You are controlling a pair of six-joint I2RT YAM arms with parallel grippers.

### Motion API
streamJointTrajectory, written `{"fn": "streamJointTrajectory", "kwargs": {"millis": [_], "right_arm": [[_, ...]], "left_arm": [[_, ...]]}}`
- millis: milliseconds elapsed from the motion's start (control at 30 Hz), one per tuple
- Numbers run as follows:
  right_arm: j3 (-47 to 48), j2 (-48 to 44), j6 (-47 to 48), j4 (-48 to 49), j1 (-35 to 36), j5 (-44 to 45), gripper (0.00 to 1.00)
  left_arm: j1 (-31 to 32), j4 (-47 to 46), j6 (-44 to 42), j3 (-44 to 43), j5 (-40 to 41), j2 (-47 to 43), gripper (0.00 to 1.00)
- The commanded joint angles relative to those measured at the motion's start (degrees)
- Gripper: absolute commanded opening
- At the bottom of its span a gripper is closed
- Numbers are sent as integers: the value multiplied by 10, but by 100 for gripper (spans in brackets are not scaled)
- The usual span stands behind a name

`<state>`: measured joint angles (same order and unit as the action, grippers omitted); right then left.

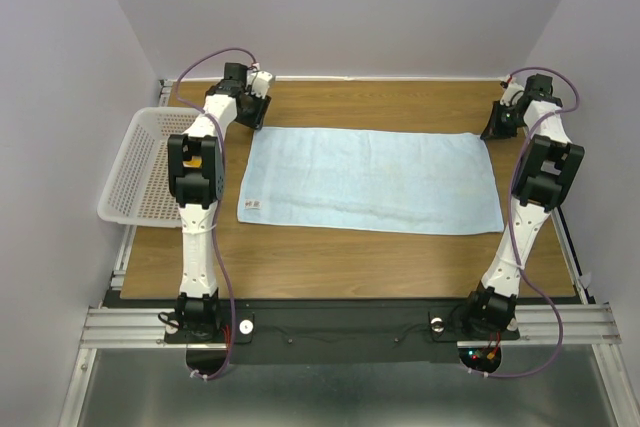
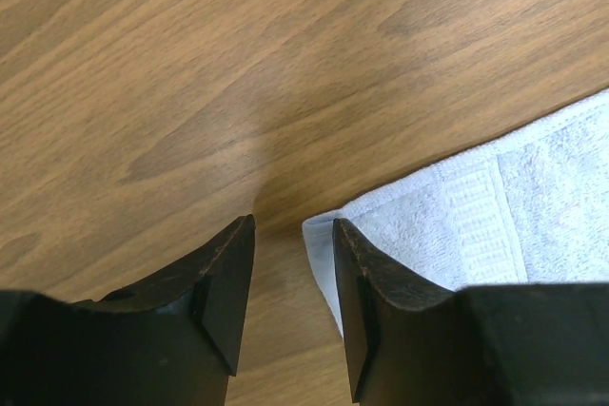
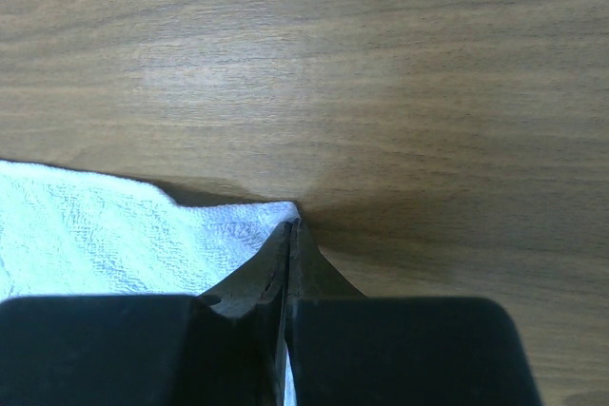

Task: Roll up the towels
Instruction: Flatten the towel

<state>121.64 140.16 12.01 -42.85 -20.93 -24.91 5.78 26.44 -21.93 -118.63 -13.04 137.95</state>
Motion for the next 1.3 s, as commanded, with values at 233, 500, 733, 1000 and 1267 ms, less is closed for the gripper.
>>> {"fn": "streamJointTrajectory", "kwargs": {"millis": [233,500,733,1000,1267], "right_arm": [[-8,-16,7,7,4,-1,0],[-7,-15,9,7,4,-3,1],[-7,-26,7,7,4,-20,1],[43,-48,-1,5,4,-11,1],[37,-90,9,5,3,-21,1]], "left_arm": [[-1,4,6,-13,-46,9,45],[-1,11,9,-16,-31,22,41],[-2,10,10,-24,-32,11,2],[-7,-9,-10,-22,-42,-52,0],[-24,-38,-41,31,-73,-116,0]]}}
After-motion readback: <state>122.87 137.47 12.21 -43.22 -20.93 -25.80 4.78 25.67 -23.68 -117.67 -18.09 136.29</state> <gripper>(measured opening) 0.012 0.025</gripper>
